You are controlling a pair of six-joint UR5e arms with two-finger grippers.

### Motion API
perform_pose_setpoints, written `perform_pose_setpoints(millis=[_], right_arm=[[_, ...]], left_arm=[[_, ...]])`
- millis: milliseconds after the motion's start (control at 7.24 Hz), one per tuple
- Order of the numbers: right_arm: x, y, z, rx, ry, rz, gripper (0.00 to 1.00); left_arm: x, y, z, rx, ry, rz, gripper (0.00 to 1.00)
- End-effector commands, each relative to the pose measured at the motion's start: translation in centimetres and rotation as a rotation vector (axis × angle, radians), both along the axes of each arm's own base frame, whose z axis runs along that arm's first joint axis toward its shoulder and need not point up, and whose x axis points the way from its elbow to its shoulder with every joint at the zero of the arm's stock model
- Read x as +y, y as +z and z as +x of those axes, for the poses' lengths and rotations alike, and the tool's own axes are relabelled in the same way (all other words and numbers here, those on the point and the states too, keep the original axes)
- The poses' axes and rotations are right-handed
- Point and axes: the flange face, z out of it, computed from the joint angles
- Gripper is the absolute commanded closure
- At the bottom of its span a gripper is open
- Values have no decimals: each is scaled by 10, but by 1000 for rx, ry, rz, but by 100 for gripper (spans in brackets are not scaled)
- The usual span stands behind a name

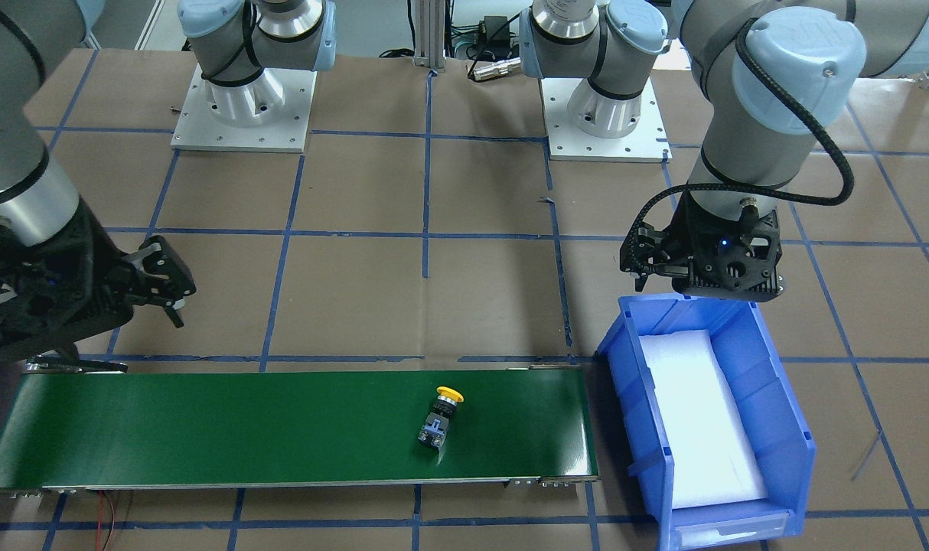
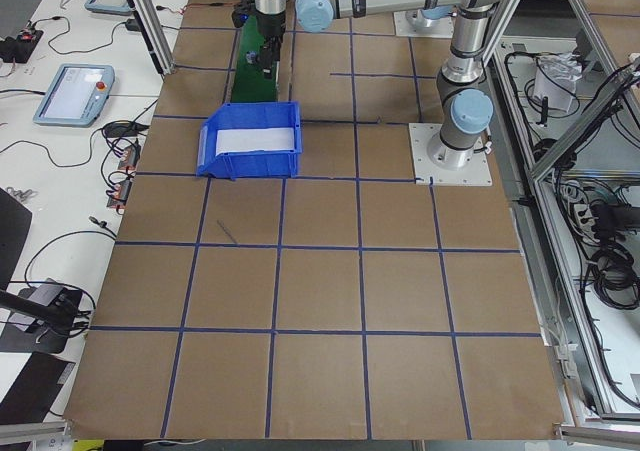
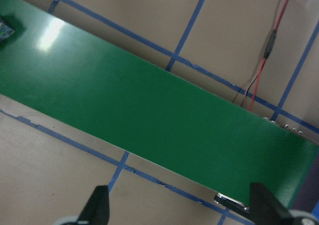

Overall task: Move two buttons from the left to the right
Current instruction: 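Move right gripper over belt toward yellow button while left gripper withdraws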

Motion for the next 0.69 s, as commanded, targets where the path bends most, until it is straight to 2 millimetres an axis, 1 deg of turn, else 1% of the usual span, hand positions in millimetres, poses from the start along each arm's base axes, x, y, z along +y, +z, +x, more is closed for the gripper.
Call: perform_pose_setpoints(millis=[0, 138, 276, 414, 552], right_arm=[[27, -2, 26, -19, -187, 47, 0], [32, 1, 26, -24, -315, 40, 0], [33, -8, 26, -30, -339, 59, 0], [36, -24, 26, -29, -344, 88, 0], [34, -31, 25, -29, -349, 96, 0]], left_arm=[[18, 9, -2, 118, 22, 52, 0], [37, 17, 1, 118, 31, 86, 0], [45, 23, 2, 111, 41, 94, 0], [44, 23, 2, 110, 42, 88, 0], [40, 24, 2, 108, 40, 82, 0]])
